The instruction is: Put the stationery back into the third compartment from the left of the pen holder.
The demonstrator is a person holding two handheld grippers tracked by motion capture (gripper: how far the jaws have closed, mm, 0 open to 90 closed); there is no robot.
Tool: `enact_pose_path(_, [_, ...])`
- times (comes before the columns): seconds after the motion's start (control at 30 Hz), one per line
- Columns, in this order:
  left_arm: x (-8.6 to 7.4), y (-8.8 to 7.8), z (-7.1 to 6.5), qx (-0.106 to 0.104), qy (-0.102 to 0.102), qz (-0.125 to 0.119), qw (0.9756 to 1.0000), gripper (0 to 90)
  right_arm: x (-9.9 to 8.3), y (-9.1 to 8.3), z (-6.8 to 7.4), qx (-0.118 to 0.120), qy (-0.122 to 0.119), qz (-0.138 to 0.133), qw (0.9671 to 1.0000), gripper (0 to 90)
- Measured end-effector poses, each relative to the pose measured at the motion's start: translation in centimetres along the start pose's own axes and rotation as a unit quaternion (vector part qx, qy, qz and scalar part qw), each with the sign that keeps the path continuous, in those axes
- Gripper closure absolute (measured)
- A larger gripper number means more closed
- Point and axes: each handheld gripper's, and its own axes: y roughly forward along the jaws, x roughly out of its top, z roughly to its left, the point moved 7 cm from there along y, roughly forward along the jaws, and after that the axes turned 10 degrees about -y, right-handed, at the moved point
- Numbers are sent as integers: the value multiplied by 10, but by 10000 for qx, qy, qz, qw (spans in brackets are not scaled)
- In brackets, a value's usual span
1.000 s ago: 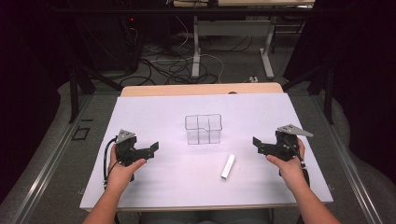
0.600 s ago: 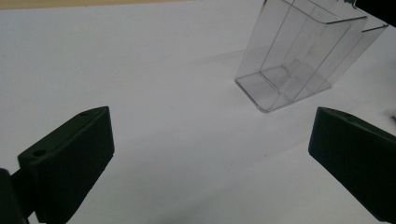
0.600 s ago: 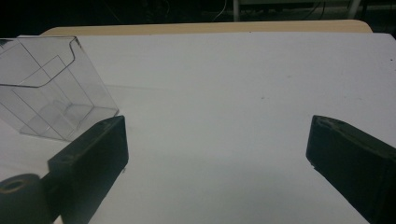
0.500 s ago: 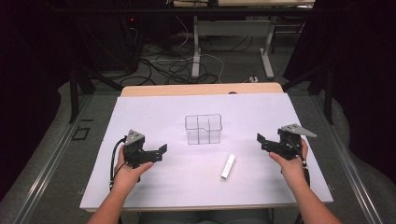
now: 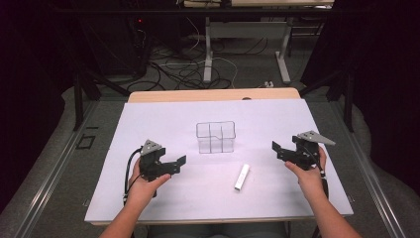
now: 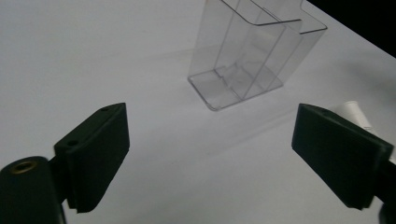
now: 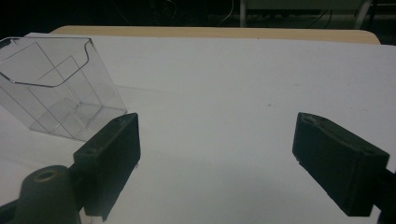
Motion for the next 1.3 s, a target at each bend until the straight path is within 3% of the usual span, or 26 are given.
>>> enact_pose_path(0.33, [-5, 15, -40, -229, -112, 532, 9983, 222, -2, 3, 1, 26, -62, 57, 10000, 145])
enact_pose_path(0.5, [-7, 27, -64, -339, -30, 826, 9960, 268, -3, 3, 0, 28, -25, 71, 10000, 146])
enact_pose_path(0.63, [-10, 36, -82, -402, 89, 1122, 9928, 299, -4, 3, 0, 42, 14, 97, 9999, 146])
enact_pose_path(0.77, [-13, 45, -97, -489, 35, 1314, 9901, 320, -5, 2, -1, 32, 46, 132, 9999, 146])
enact_pose_path(0.87, [-15, 50, -107, -546, -55, 1523, 9868, 351, -5, 4, -1, 56, 99, 112, 9999, 146])
enact_pose_path(0.97, [-17, 55, -114, -576, -136, 1845, 9811, 364, -6, 4, -1, 48, 105, 140, 9998, 146])
enact_pose_path(1.17, [-19, 63, -125, -583, -347, 2238, 9723, 391, -5, 5, -1, 83, 116, 124, 9998, 147])
enact_pose_path(1.3, [-22, 68, -131, -575, -433, 2523, 9650, 409, -6, 7, -1, 79, 84, 158, 9998, 148])
